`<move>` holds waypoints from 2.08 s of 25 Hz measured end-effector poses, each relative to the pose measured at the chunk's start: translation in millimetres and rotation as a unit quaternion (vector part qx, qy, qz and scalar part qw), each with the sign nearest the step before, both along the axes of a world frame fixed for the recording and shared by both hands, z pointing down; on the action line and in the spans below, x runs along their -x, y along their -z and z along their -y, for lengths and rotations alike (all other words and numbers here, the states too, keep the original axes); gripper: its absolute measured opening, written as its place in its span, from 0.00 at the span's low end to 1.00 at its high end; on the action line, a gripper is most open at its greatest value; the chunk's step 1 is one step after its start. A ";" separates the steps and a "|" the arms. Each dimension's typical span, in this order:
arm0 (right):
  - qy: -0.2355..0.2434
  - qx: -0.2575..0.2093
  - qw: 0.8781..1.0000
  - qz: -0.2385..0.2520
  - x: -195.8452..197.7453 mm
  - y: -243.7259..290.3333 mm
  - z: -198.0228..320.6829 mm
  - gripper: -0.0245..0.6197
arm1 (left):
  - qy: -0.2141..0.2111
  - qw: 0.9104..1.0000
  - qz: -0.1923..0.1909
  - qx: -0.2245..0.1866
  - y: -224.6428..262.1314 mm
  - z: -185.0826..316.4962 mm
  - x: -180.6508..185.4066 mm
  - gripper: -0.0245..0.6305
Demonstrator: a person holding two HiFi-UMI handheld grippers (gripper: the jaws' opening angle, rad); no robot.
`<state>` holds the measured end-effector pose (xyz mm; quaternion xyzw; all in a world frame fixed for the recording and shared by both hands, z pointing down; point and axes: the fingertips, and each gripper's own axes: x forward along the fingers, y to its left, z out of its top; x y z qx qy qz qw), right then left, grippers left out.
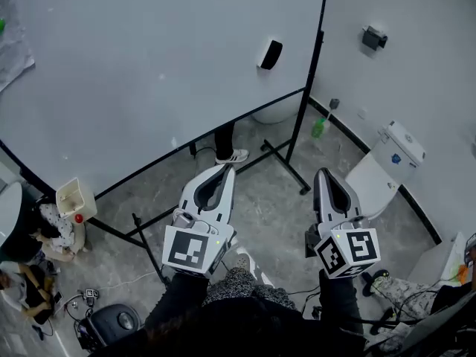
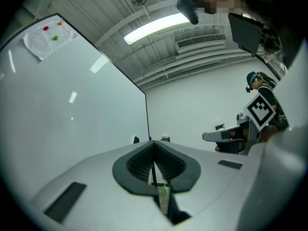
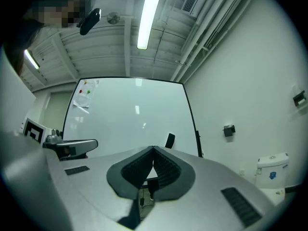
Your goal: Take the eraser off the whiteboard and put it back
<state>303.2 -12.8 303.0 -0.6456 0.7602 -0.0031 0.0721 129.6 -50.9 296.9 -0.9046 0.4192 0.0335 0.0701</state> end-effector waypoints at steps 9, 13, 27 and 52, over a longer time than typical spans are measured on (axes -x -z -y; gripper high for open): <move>0.020 -0.005 1.000 -0.010 5.7 8.2 113.3 0.05 | 0.029 1.000 -0.004 -0.008 8.2 107.8 11.8 0.05; 0.028 -0.003 1.000 -0.009 12.9 8.1 155.9 0.05 | 0.036 0.999 -0.005 -0.008 8.6 143.0 20.2 0.05; 0.036 0.009 0.999 -0.013 22.0 -3.6 227.7 0.05 | 0.038 0.999 -0.028 0.008 -5.7 203.7 34.1 0.05; 0.119 0.000 0.993 -0.010 -14.5 1.2 340.8 0.05 | 0.139 0.990 -0.002 -0.002 5.4 269.9 4.6 0.05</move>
